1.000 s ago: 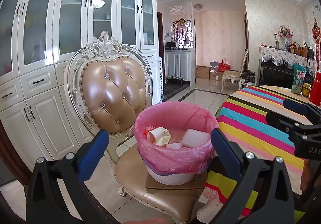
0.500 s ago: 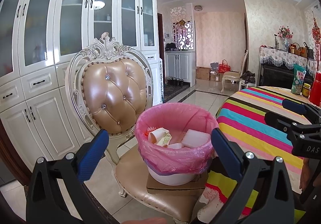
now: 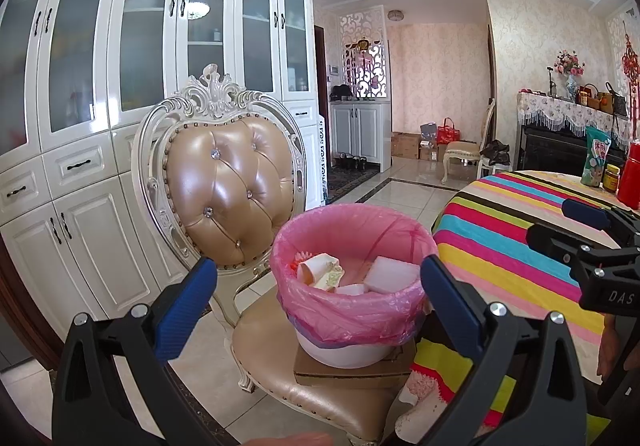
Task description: Collect trash
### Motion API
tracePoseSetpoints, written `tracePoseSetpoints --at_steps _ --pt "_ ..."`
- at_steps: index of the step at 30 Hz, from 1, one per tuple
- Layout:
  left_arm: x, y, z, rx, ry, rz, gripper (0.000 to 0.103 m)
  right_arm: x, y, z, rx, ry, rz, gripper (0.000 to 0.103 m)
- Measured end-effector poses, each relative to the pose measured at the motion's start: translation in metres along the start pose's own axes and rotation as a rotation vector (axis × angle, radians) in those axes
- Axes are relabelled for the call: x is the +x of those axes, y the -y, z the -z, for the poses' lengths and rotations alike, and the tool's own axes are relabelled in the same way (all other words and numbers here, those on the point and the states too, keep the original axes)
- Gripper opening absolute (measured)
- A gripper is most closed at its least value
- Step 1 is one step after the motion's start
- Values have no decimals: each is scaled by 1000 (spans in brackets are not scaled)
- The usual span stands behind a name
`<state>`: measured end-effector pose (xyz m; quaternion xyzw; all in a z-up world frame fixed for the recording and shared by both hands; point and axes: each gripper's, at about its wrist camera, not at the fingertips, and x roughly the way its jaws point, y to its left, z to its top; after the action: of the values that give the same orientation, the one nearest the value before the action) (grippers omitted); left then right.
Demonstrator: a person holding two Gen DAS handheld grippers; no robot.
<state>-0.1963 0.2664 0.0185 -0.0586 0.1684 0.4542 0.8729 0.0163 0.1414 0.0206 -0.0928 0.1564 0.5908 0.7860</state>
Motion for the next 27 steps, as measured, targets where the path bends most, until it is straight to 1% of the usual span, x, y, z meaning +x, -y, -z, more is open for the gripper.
tracePoseSetpoints --at_steps 27 --pt "4 3 8 8 -39 -2 99 4 0 7 -3 -17 6 91"
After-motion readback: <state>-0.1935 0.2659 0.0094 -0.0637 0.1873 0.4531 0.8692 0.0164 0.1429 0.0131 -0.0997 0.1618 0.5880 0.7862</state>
